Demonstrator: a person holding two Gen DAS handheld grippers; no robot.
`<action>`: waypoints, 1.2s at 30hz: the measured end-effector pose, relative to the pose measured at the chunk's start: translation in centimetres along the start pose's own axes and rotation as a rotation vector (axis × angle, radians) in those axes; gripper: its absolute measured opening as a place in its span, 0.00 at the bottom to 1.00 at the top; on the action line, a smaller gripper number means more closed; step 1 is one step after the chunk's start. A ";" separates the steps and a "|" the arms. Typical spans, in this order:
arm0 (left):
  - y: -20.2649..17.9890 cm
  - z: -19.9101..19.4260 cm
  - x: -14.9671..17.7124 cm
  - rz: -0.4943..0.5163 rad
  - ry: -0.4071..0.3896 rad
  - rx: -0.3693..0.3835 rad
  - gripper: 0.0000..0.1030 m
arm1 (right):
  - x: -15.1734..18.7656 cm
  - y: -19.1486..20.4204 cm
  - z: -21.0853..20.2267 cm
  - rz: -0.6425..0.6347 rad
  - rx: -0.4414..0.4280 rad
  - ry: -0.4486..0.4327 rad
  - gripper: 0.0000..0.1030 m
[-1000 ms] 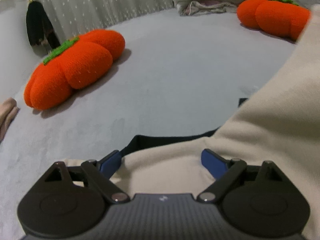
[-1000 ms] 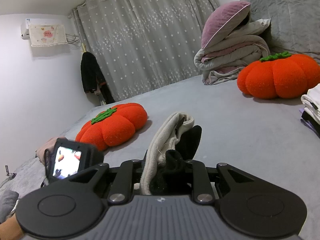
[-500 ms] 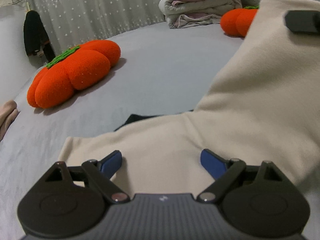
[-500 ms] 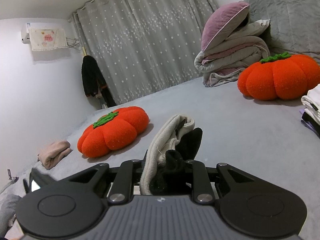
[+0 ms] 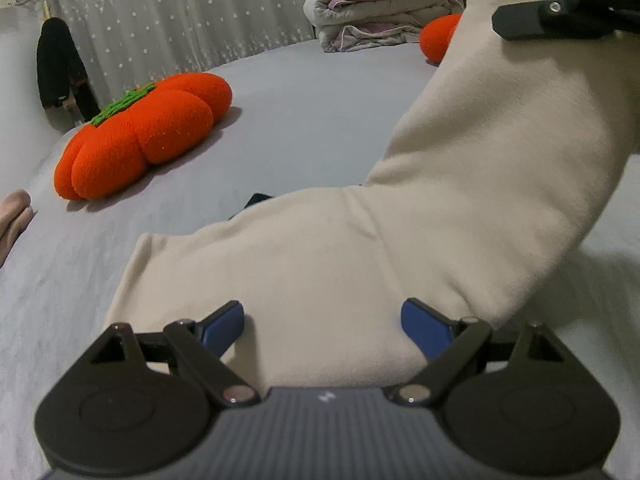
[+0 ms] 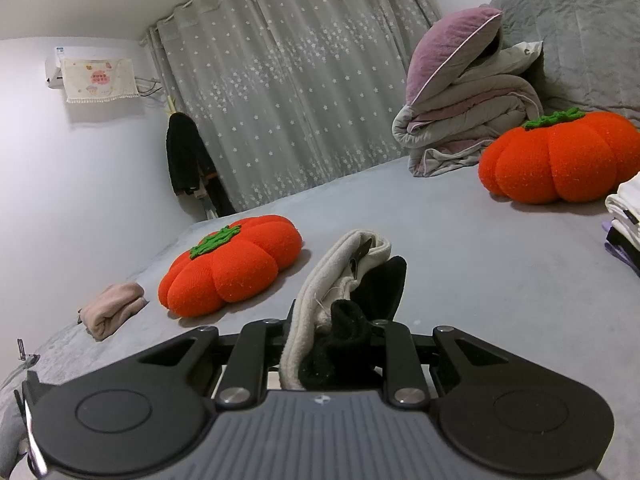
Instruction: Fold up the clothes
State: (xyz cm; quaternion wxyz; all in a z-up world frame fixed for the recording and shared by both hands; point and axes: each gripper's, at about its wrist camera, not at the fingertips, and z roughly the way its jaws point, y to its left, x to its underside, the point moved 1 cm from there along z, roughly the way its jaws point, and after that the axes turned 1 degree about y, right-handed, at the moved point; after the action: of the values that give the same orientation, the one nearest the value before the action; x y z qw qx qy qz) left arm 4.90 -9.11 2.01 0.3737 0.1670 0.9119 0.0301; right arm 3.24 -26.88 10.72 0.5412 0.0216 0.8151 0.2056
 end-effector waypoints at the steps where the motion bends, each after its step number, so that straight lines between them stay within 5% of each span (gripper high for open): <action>1: 0.0 -0.1 0.1 0.000 -0.002 0.001 0.87 | 0.0 0.0 0.0 -0.002 -0.001 -0.001 0.21; 8: 0.1 -0.5 0.8 0.003 -0.029 0.009 0.87 | -0.2 0.0 -0.2 -0.013 -0.005 -0.009 0.21; 14: 1.4 -1.5 0.4 -0.024 -0.042 0.089 0.88 | -0.3 0.2 -0.3 -0.032 0.001 -0.015 0.21; 24: 0.0 -1.0 1.0 0.078 -0.050 0.041 0.93 | -0.2 0.3 -0.2 -0.034 0.005 -0.013 0.21; 36: 1.4 -1.2 1.1 0.066 -0.036 0.079 0.91 | -0.3 0.8 -0.4 -0.055 0.002 -0.020 0.21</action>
State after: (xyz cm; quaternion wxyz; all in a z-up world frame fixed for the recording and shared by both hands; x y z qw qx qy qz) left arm 3.72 -7.34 2.42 0.3821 0.2123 0.8994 0.0034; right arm 2.85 -26.38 11.44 0.5549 0.0017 0.8100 0.1898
